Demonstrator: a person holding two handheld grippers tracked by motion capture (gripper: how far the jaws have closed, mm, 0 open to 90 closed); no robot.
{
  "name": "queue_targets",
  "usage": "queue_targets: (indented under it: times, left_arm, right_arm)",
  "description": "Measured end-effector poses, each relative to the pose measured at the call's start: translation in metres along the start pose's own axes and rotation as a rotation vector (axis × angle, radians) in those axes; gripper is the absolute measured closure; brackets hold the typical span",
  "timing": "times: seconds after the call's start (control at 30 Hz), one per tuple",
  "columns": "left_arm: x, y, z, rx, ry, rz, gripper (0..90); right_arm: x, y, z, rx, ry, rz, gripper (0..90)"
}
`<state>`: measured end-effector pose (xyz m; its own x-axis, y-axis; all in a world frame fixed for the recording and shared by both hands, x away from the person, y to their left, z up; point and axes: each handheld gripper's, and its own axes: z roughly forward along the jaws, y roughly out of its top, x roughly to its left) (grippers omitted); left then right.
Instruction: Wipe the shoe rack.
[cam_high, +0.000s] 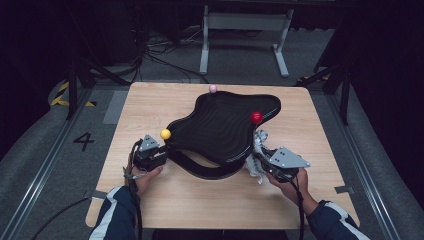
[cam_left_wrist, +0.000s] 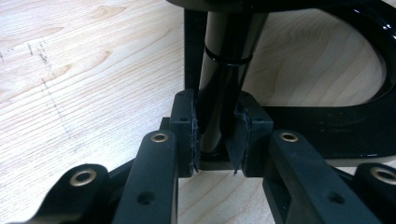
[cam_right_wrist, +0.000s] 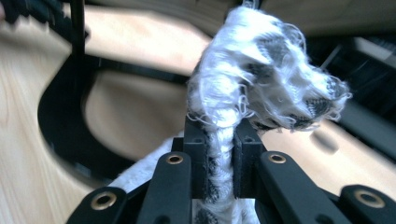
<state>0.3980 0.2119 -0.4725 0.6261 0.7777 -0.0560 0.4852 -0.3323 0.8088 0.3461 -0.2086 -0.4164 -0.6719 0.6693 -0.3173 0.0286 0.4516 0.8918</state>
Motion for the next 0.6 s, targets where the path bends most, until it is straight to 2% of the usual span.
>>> queue_targets:
  times: [0.03,0.17,0.27,0.3,0.4,0.47,0.53,0.6]
  left_arm:
    - [-0.002,0.0,0.0,-0.001,-0.002,-0.014,72.5]
    - [-0.003,0.0,0.0,-0.004,-0.003,-0.016,72.6]
    - [-0.003,0.0,0.0,-0.005,-0.006,-0.016,72.6]
    - [-0.002,-0.001,0.0,-0.004,-0.005,-0.006,72.5]
    - [-0.003,-0.001,0.0,-0.009,-0.011,-0.012,72.4]
    - [-0.005,-0.001,0.0,-0.003,-0.02,-0.02,72.3]
    - [-0.007,-0.001,0.0,0.004,-0.019,-0.005,72.4]
    - [-0.007,0.0,0.001,0.001,-0.026,0.0,72.4]
  right_arm:
    - [0.001,0.005,-0.004,-0.03,-0.014,-0.019,80.1]
    - [0.004,0.012,-0.008,-0.063,-0.03,-0.053,80.0]
    - [0.006,0.013,-0.004,-0.057,-0.023,-0.06,79.6]
    - [0.008,0.01,-0.001,-0.039,-0.016,-0.075,79.5]
    - [0.01,0.005,0.003,-0.016,-0.016,-0.093,79.5]
    - [0.013,-0.003,0.009,0.024,-0.019,-0.108,79.1]
    - [0.017,-0.014,0.02,0.081,0.001,-0.132,79.2]
    - [0.017,-0.017,0.023,0.096,0.004,-0.142,79.2]
